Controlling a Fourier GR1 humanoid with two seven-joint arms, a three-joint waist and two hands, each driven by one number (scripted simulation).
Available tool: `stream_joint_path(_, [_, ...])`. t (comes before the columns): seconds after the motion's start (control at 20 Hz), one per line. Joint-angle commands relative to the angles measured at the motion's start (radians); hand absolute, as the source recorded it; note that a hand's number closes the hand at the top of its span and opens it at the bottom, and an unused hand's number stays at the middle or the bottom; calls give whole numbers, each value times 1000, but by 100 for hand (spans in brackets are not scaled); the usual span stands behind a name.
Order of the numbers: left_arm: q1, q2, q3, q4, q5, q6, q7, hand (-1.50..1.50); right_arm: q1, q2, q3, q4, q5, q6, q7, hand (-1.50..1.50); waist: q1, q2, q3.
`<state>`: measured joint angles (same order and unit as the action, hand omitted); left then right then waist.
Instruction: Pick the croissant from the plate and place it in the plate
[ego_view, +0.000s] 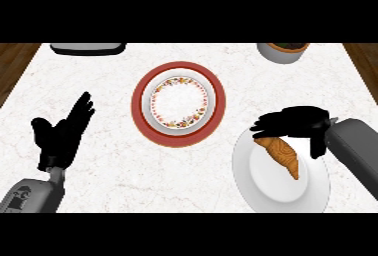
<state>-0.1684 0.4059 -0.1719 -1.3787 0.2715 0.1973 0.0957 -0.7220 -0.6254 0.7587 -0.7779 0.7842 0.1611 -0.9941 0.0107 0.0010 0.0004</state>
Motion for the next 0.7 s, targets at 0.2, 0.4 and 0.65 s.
stream_joint_path(0.2, [14,-31,51,-1,-13,-55,9,0,-23,67,-77,43,111,42,-36,-150,-4,-1,0])
stream_joint_path(0.4, [-46,0,84,-2,-33,-67,64,0,-17,158,-86,97,172,-19,21,-150,-2,0,0])
stream_joint_path(0.65, [21,-45,77,-83,-78,-33,78,0,-14,169,-114,136,258,-47,-9,-150,-2,-1,0])
